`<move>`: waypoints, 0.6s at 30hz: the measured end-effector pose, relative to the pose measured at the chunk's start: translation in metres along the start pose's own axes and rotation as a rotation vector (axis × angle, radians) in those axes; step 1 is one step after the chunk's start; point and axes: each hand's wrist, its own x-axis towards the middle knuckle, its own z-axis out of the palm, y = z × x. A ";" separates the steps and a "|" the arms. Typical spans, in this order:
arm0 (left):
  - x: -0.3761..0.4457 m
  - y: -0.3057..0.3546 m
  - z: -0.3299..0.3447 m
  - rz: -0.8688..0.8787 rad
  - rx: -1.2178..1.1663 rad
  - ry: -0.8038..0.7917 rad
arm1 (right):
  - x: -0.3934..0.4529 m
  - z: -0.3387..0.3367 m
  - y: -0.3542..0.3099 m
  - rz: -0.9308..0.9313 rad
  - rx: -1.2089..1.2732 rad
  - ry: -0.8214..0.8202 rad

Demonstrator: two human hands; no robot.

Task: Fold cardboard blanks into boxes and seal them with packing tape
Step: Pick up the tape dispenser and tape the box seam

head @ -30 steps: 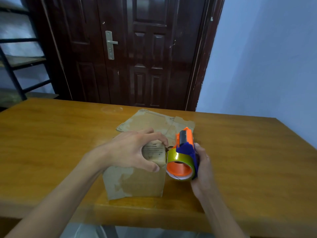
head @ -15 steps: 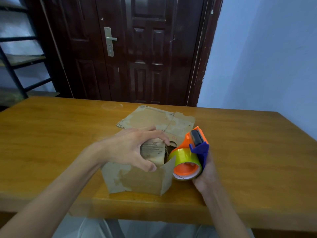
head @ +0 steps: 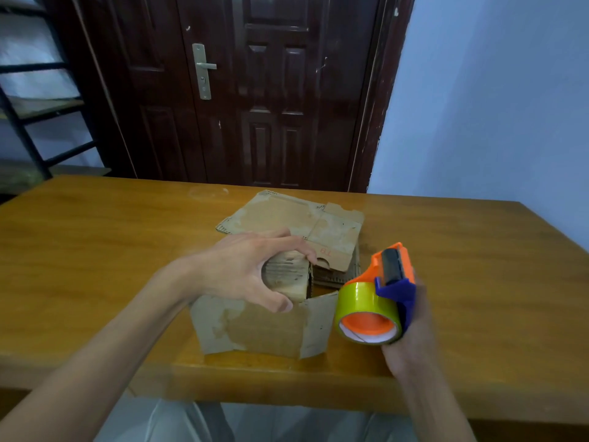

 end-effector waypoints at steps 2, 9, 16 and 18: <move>0.001 0.001 0.000 -0.007 0.008 0.000 | -0.008 0.005 0.005 -0.017 0.003 0.007; -0.001 0.005 0.000 -0.024 0.021 0.000 | -0.009 0.042 0.009 -0.054 -0.106 0.051; -0.004 0.007 0.000 -0.095 -0.125 0.063 | 0.007 0.053 0.000 -0.097 -0.329 0.019; -0.004 0.007 0.000 -0.151 -0.135 0.073 | 0.009 0.056 -0.006 -0.126 -0.413 -0.032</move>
